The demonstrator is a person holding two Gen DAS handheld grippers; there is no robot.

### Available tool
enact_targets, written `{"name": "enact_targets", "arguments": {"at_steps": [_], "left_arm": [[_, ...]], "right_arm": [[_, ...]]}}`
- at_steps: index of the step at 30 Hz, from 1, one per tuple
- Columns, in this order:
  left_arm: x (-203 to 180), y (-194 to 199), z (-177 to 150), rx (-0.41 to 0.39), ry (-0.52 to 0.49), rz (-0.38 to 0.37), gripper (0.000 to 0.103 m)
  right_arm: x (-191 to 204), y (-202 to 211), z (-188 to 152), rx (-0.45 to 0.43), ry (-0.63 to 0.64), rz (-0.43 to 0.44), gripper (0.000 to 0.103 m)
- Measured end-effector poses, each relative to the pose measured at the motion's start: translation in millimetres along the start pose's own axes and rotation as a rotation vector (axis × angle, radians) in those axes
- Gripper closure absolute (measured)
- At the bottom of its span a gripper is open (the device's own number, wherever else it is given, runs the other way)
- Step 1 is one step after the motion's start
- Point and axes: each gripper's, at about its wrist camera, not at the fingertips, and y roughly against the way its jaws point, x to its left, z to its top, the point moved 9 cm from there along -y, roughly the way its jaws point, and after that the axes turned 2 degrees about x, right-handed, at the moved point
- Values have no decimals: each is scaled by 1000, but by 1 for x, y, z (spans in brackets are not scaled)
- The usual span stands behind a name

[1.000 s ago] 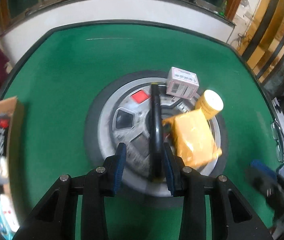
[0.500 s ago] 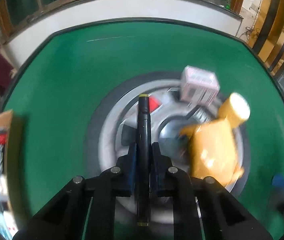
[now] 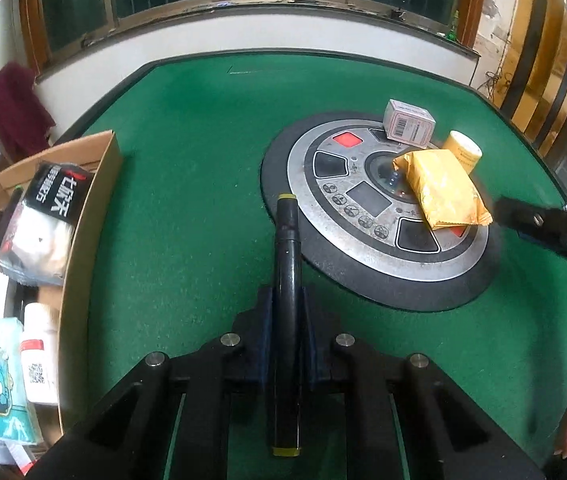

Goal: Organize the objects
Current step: 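Grasp a yellow-tipped black marker with the left gripper while the right grasps the yellow snack bag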

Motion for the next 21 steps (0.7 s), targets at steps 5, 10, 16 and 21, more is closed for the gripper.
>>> {"name": "enact_targets", "arguments": {"at_steps": [5,10,16,21], "left_arm": [[-4,-10,0,-8,-11,-4,91],[-2,-9,1,-9,-10,-9,91],[-4,-9,0,-15,-27,5,91],[-6,-5,2,-43,-27,4,91]], "right_arm": [[20,-14,13,11,69,-79,41],[37,-46,23,59,164,-214,41],[32,-56,23,28,213,-267,57],[25,-34,14,-6,204,-236,64]]}}
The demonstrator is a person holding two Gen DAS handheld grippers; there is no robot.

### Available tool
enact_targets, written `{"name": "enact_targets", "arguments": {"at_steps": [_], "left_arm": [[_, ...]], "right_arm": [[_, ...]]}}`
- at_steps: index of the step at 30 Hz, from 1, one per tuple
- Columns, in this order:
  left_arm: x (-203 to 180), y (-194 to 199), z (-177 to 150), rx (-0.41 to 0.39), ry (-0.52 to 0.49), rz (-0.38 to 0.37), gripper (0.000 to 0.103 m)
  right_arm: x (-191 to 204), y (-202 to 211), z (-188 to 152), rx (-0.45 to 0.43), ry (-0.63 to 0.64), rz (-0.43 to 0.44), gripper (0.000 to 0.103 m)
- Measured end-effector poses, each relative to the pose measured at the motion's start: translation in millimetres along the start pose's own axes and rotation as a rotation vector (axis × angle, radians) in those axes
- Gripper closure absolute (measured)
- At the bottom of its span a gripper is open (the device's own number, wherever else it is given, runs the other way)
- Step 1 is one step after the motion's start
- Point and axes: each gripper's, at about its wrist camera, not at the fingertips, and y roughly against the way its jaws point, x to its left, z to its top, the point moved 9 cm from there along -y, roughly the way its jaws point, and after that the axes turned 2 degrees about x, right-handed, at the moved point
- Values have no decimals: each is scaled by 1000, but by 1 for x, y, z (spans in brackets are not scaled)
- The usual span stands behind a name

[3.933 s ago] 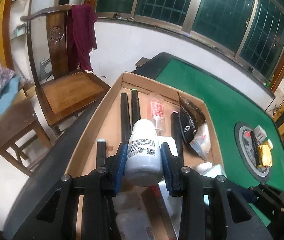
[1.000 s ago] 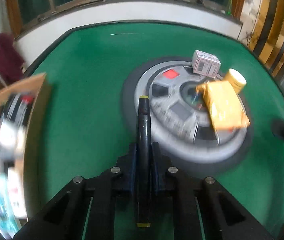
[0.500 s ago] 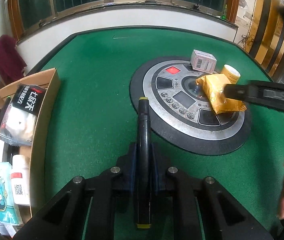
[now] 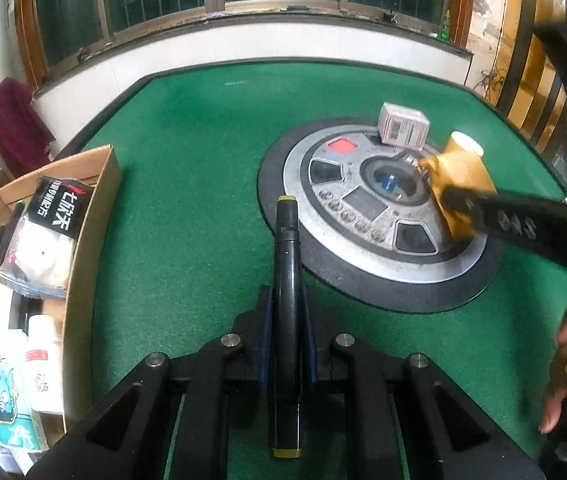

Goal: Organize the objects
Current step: 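Carry the marker and yellow snack bag from the pile toward the tray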

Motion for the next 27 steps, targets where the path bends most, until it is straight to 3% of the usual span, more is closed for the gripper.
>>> {"name": "enact_targets", "arguments": {"at_steps": [11,27], "left_arm": [[0,22,11,-109,-26,61,91],[1,47,20,-183,-21,69,91]], "right_arm": [[5,39,-24,-72,-11,109,64],[26,49,-23,-98,15,143,64]]}}
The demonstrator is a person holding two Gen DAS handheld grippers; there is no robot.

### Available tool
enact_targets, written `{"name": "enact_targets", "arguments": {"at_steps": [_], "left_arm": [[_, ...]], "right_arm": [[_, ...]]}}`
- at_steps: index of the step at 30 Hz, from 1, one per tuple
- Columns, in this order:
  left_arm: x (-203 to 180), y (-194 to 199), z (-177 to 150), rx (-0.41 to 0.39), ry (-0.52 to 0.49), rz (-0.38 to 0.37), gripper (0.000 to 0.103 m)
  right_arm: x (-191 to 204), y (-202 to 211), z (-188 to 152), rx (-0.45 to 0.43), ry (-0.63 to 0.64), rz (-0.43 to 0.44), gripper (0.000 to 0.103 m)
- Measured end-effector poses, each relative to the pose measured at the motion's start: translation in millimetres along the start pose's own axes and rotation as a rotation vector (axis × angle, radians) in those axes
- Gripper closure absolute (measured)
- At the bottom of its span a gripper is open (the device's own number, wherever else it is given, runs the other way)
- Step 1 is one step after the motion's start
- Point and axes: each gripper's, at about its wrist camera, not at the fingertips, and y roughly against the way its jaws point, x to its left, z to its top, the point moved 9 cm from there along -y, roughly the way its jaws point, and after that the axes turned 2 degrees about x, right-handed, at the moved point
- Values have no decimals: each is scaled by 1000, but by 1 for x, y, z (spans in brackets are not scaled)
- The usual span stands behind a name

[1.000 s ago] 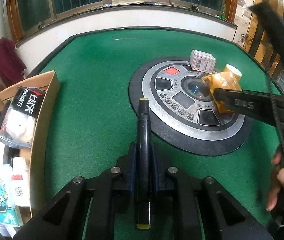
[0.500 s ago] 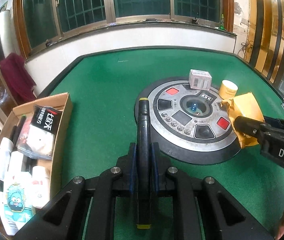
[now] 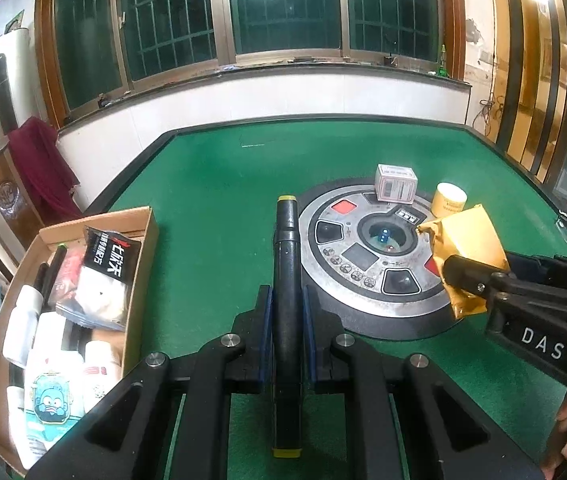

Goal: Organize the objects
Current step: 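Carry the marker and yellow snack bag from the pile toward the tray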

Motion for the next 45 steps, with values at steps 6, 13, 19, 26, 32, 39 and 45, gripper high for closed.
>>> {"name": "enact_targets", "arguments": {"at_steps": [6,13,19,26,32,39,45], "left_arm": [[6,16,4,-39,22,-7,91],[20,38,4,-81,45,8,91],[40,51,2,-110,71,25,91],[68,67,-1,-144,108,40,91],[96,74,-7,-161,146,56,91],[150,73,-19,-139,248,75,91],[195,64,-40,-101,328,116,91]], "right_arm": [[7,4,1,-11,-5,9,64],[28,15,1,-27,10,28,64],[53,23,3,-37,47,42,64],[81,30,6,-47,98,43,64],[108,32,6,-50,141,51,64],[153,20,11,-25,209,82,64],[188,-6,16,38,225,144,64]]}}
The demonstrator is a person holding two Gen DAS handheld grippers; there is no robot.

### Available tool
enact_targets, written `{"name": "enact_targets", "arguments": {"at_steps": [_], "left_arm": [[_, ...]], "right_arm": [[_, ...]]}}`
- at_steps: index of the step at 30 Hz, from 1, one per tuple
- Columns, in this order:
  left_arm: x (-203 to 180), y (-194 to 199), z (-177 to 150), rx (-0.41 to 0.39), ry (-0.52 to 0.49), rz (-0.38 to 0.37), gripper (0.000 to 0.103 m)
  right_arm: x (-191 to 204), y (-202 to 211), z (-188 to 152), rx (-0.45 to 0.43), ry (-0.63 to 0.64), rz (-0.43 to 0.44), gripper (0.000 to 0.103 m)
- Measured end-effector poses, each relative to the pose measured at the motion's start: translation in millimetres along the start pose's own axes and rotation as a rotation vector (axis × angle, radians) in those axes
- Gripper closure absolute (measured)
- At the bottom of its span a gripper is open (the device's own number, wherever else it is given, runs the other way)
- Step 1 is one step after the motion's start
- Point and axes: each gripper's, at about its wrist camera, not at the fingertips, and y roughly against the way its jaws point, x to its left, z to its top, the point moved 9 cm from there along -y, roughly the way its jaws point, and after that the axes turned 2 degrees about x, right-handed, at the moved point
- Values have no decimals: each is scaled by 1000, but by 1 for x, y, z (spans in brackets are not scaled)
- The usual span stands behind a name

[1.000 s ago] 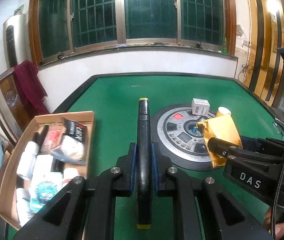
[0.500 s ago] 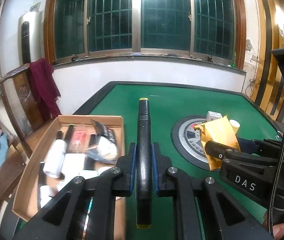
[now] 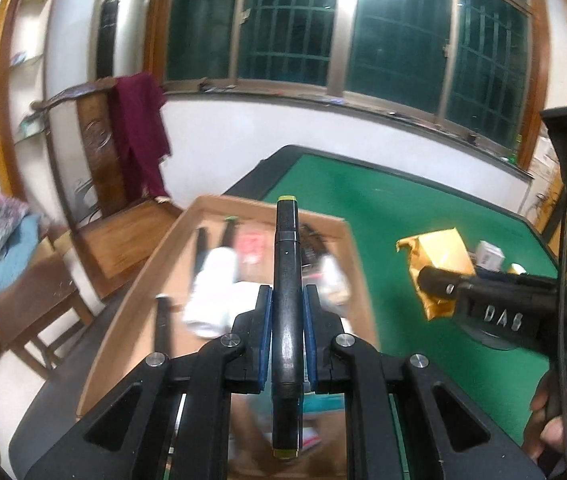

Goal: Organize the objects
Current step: 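Carry the marker and yellow snack bag from the pile toward the tray, then lower the marker and snack bag into the tray and open both grippers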

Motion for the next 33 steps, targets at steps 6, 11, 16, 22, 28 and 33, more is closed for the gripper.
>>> {"name": "enact_targets", "arguments": {"at_steps": [6,11,16,22,28,33], "left_arm": [[29,-17,-10,49,65,11,91],[42,-28,-16,77,87,12,91],[52,-35,-21,99,110,9,91],[50,-34,-19,93,117,-4,91],[48,-37,-18,88,112,-10,91],[43,-36,-18,87,118,-34,91]], "right_arm": [[38,-29,12,40,52,53,64],[67,-52,14,82,91,80,64],[89,-68,21,95,105,114,64],[108,-86,35,108,112,134,64],[113,-95,41,109,115,124,64],[120,-95,42,111,153,106,63]]}}
